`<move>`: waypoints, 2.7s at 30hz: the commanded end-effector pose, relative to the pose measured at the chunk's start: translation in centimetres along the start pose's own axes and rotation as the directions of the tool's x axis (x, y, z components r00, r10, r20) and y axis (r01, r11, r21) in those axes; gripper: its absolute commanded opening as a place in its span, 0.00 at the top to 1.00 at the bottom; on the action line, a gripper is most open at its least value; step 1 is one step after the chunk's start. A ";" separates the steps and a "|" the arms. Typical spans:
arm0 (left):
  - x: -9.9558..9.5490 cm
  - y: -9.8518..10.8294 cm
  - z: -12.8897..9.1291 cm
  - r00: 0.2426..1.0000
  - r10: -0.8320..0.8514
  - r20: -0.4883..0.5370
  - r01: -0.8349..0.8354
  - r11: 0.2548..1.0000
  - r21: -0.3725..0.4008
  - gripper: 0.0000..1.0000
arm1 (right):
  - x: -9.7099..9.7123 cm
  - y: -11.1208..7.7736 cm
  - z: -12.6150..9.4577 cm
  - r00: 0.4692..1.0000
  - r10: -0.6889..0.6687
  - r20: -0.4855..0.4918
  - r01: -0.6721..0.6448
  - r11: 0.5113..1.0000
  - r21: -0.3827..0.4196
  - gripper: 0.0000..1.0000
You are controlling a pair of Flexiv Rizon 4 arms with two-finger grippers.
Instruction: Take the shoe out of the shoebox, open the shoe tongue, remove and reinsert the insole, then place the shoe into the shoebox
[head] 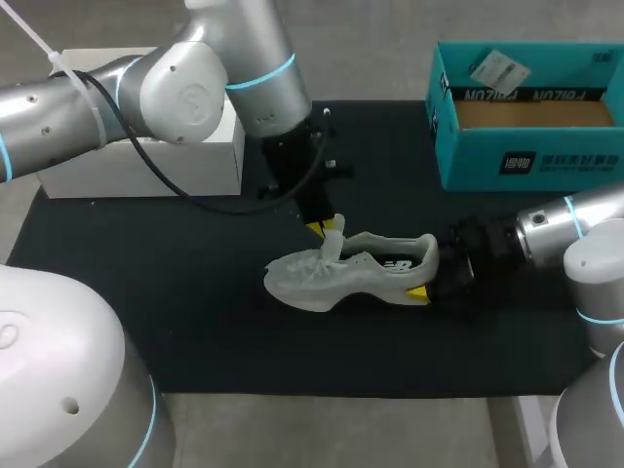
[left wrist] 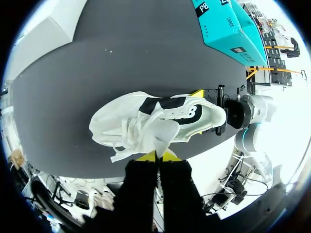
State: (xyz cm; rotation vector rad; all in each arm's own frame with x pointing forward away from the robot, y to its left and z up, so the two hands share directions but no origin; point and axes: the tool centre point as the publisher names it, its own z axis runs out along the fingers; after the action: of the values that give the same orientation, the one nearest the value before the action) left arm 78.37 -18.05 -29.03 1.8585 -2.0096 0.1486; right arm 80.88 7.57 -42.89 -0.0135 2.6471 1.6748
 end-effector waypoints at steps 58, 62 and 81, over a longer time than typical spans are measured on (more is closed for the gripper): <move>-11.2 0.7 1.9 0.936 -0.352 0.025 0.351 0.936 0.016 0.00 | 0.0 -0.1 0.2 1.000 0.000 0.002 0.000 1.000 0.002 1.00; -10.6 0.6 0.8 0.959 -0.279 -0.051 0.278 0.960 -0.020 0.00 | 0.0 -0.1 0.2 1.000 0.000 0.002 0.000 1.000 0.002 1.00; -2.8 3.7 -6.3 0.395 0.911 -0.117 -0.843 0.309 -0.441 0.00 | 0.0 -0.1 0.2 1.000 0.000 0.002 0.000 1.000 0.002 1.00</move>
State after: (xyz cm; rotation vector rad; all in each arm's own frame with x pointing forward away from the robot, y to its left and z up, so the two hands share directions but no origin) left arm 75.85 -12.87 -25.44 1.4686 -2.0831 0.1391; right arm 80.87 7.57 -42.89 -0.0138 2.6471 1.6748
